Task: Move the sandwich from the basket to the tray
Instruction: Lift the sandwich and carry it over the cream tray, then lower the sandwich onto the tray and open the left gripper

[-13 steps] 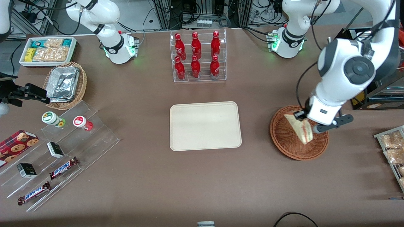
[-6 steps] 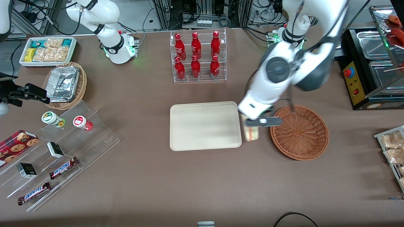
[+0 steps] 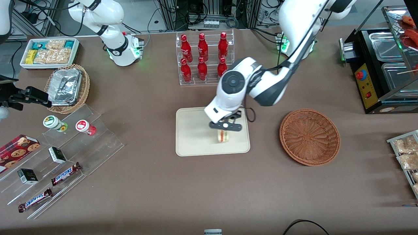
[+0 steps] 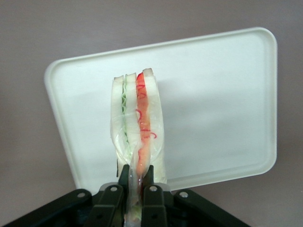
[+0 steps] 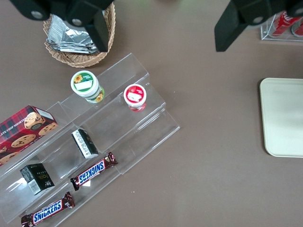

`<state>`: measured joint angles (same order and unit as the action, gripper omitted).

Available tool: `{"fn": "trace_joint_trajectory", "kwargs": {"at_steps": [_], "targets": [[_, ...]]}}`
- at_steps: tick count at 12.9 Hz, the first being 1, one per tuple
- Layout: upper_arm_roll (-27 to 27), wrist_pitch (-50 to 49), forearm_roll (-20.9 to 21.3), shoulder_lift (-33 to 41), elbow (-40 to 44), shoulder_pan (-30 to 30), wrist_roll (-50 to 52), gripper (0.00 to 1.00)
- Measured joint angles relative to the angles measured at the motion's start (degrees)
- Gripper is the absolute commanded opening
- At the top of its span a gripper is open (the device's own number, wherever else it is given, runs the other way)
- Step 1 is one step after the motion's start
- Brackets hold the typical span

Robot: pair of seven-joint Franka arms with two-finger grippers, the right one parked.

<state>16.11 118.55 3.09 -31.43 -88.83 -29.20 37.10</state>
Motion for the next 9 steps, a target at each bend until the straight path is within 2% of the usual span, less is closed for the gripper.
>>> {"fn": "trace_joint_trajectory", "kwargs": {"at_steps": [5, 9], "targets": [[-0.1, 5.6, 0.3, -4.8, 0.2, -3.7, 1.9, 0.00], [-0.1, 6.1, 4.9, -7.0, 0.4, -4.2, 8.7, 0.00]]}}
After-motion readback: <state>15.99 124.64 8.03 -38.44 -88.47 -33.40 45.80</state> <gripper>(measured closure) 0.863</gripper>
